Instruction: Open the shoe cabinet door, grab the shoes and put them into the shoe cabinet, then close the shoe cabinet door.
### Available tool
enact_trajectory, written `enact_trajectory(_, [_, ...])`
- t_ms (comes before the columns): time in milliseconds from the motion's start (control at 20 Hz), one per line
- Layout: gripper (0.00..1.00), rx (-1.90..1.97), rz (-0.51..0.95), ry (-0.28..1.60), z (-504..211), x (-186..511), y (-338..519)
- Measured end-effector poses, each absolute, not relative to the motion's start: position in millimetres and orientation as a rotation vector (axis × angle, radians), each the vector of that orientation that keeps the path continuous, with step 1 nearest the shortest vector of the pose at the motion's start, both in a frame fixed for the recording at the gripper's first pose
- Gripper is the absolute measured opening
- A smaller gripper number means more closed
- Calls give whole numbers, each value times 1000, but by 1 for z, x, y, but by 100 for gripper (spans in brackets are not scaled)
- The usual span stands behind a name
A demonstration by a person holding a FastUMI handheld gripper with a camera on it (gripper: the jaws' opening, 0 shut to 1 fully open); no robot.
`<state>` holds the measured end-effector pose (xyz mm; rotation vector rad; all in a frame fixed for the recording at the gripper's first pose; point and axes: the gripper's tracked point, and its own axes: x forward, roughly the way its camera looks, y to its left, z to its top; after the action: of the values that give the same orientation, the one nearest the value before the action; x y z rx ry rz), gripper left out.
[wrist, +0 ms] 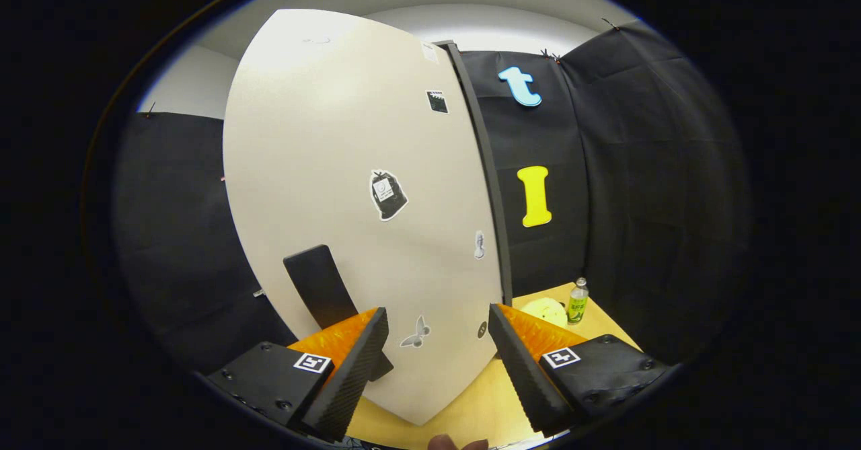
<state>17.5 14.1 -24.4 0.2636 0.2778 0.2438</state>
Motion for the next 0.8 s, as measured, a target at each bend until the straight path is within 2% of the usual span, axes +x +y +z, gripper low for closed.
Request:
enact_trajectory(400, [98,232,354,295,-21,26,98])
enact_trajectory(800, [98,184,349,243,-7,23,95])
